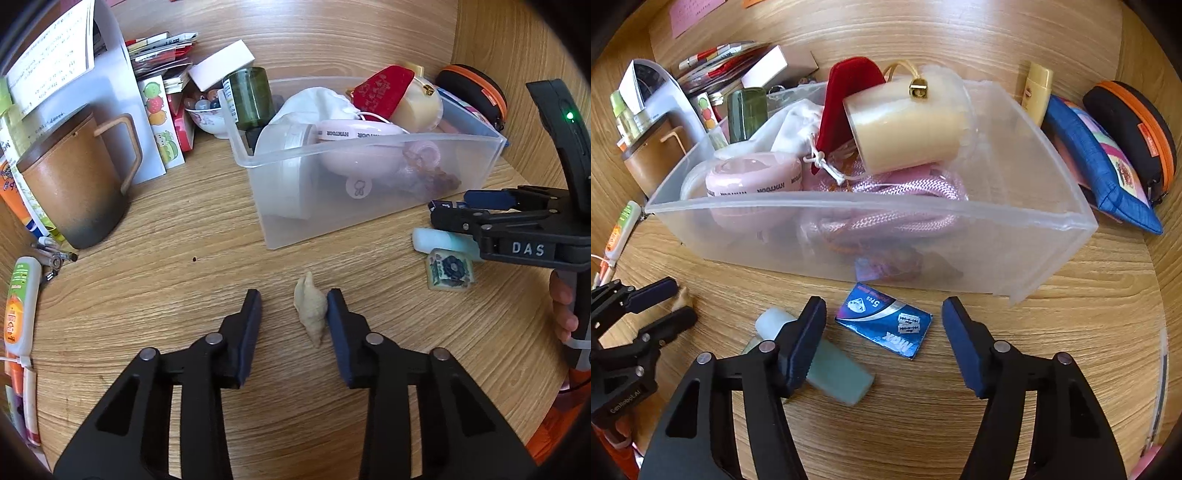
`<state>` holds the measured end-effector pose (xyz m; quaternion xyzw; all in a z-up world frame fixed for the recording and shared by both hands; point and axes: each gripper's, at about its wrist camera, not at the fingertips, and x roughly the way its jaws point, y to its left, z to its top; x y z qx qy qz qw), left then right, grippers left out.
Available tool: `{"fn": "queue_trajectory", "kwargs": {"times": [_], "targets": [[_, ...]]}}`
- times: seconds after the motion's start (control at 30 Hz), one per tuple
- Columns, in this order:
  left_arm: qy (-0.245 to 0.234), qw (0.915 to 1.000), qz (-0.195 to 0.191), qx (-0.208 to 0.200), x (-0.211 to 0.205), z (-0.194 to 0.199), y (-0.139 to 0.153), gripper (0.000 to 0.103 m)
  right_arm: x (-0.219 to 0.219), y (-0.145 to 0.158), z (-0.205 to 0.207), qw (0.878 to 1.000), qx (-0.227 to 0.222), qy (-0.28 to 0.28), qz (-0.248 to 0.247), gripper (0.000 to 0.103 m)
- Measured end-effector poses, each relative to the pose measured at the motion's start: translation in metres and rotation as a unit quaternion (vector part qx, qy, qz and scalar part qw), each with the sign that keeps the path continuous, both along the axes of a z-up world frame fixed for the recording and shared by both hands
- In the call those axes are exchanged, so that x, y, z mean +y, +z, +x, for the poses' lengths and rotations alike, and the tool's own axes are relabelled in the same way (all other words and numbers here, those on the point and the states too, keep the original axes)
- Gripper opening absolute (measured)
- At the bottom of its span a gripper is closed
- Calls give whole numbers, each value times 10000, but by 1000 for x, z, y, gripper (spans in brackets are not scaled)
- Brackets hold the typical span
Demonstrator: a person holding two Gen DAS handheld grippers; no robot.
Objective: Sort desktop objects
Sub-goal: 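Grasp the small seashell with left tool while right tool grasps blue razor pack, then carry the seashell and razor pack into the bin and open both tools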
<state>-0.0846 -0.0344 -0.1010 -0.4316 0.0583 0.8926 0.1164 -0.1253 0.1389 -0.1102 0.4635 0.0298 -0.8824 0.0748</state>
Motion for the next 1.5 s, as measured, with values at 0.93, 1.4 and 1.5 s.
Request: {"fn": "queue_trajectory", "kwargs": {"times": [0.93, 1.4, 1.5], "targets": [[295, 9991, 258, 184, -4, 9, 11, 16, 44, 28, 42, 9983, 311, 93, -487, 50], [381, 9992, 80, 18, 1, 8, -2, 16, 46, 44, 40, 9964, 603, 245, -551, 50], [364, 9993, 97, 0, 1, 5, -3, 16, 44, 42, 39, 9963, 587, 281, -558, 50]]}}
